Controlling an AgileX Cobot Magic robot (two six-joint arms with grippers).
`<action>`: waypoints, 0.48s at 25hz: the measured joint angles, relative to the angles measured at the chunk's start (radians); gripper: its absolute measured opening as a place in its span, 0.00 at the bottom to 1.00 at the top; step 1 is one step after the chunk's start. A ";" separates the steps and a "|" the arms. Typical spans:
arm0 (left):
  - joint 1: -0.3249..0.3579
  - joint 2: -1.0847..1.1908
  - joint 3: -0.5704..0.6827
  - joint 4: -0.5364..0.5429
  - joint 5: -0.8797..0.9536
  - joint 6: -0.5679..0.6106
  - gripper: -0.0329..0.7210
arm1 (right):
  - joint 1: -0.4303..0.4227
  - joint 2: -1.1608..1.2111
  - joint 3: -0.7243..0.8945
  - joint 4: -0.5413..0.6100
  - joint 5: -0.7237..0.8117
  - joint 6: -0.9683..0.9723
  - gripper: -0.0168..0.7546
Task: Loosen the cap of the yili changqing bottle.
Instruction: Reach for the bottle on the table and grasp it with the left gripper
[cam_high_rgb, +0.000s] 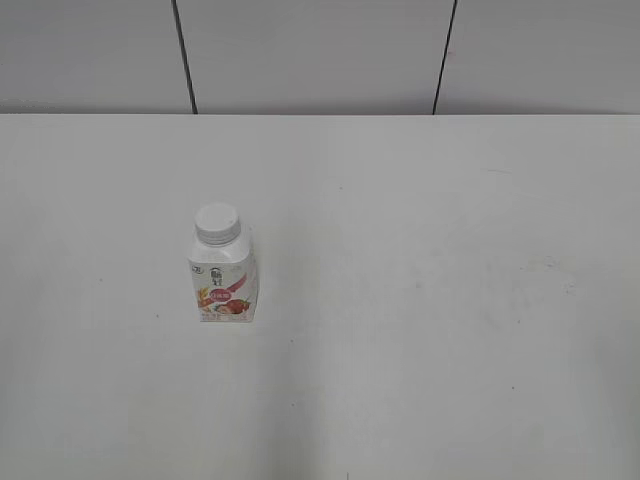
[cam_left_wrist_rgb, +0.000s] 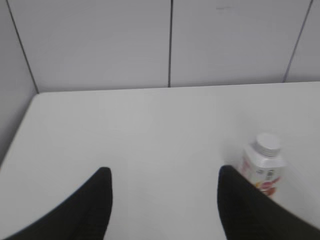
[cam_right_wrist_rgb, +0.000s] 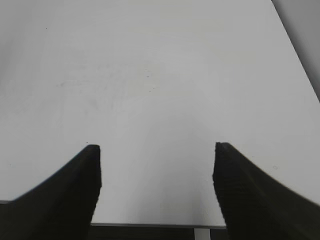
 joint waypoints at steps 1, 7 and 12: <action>0.000 0.023 0.000 0.018 -0.017 0.024 0.60 | 0.000 0.000 0.000 0.000 0.000 0.000 0.74; -0.085 0.212 0.000 0.044 -0.274 0.094 0.60 | 0.000 0.000 0.000 0.000 0.000 0.000 0.74; -0.248 0.391 0.042 0.051 -0.590 0.097 0.60 | 0.000 0.000 0.000 0.000 0.000 0.000 0.74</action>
